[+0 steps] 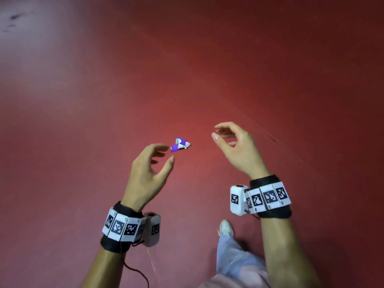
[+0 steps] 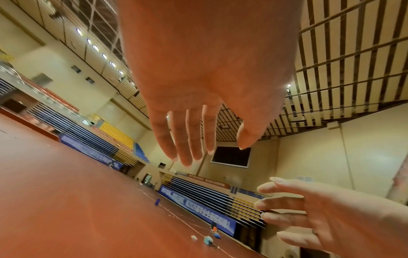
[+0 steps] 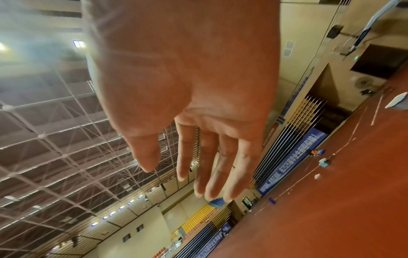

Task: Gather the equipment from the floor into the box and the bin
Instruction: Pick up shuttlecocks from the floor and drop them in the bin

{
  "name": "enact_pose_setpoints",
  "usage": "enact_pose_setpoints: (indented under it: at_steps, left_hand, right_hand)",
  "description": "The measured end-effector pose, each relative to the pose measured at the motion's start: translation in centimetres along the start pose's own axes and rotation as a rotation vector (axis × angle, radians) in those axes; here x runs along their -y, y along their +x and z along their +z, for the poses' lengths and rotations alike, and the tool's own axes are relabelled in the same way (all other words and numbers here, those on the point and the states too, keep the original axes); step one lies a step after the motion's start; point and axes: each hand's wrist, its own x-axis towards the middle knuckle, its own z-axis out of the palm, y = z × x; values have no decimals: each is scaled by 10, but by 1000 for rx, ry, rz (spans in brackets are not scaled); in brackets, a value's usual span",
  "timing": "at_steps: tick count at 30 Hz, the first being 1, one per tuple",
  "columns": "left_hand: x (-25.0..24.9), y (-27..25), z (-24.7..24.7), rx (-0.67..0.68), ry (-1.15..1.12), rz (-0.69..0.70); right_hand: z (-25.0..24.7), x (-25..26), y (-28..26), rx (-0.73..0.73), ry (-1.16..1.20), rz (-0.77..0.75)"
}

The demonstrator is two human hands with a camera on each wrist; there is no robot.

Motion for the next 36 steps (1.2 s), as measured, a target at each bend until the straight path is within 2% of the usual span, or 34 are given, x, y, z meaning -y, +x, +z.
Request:
enact_pose_setpoints:
  at_steps: [3, 7, 13, 21, 24, 27, 31, 36]
  left_hand:
    - [12, 57, 2, -56, 63, -42]
    - [21, 124, 0, -113, 128, -86]
    - [53, 193, -1, -147, 178, -167]
    - [147, 303, 13, -138, 160, -228]
    - [191, 360, 17, -126, 133, -209]
    - [239, 443, 19, -84, 116, -186]
    - [281, 544, 25, -10, 94, -126]
    - [320, 640, 47, 114, 78, -64]
  right_hand:
    - [8, -13, 84, 58, 24, -38]
    - [15, -23, 183, 52, 76, -66]
    - [54, -56, 279, 114, 120, -40]
    - [123, -94, 411, 177, 76, -37]
    - [146, -105, 463, 183, 40, -31]
    - [164, -107, 528, 165, -11, -8]
    - [173, -120, 588, 123, -74, 71]
    - [177, -157, 640, 337, -281, 260]
